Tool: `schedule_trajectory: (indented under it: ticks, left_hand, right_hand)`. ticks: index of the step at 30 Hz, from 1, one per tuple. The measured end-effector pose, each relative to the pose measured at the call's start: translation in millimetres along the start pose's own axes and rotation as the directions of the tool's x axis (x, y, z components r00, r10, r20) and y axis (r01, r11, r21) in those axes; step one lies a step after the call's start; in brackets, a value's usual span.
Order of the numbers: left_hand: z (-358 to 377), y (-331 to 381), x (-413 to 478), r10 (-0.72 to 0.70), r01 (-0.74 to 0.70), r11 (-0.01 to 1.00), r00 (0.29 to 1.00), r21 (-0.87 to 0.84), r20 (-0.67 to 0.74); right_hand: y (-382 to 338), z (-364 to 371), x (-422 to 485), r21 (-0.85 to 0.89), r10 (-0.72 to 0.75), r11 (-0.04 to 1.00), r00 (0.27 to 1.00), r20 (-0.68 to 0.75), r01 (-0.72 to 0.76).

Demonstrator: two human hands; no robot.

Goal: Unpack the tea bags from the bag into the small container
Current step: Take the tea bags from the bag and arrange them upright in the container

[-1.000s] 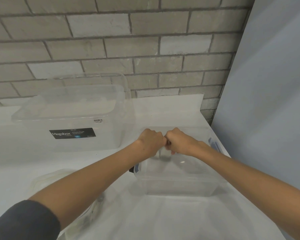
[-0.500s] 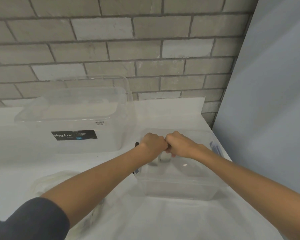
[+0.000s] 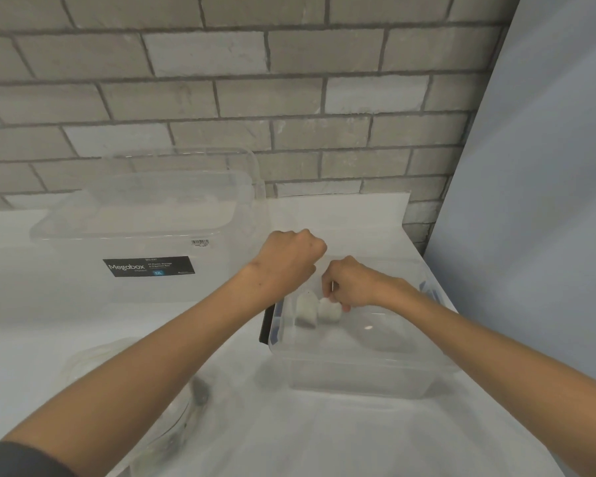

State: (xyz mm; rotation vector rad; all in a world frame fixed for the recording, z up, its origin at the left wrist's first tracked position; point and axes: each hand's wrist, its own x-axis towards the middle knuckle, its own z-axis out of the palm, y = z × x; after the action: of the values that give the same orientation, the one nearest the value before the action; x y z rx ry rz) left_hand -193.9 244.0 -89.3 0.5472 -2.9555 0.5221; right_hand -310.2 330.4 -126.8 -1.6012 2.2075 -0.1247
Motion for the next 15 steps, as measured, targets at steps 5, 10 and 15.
schedule_trajectory:
  ticks: [5,10,15]
  left_hand:
    - [-3,-9,-7,-0.041,0.040,0.999,0.999,-0.034,-0.016]
    - [2,-13,-15,-0.078,0.077,0.995,0.997,-0.057,-0.007]
    - [2,-14,-20,-0.075,0.076,0.994,0.997,-0.079,0.007]
  right_hand:
    - [-8,9,3,-0.140,0.044,0.989,0.999,-0.023,-0.047]
    - [-13,15,4,-0.393,-0.002,0.919,0.996,-0.092,-0.034]
    - [-18,15,4,-0.521,-0.009,0.853,0.996,-0.091,-0.040]
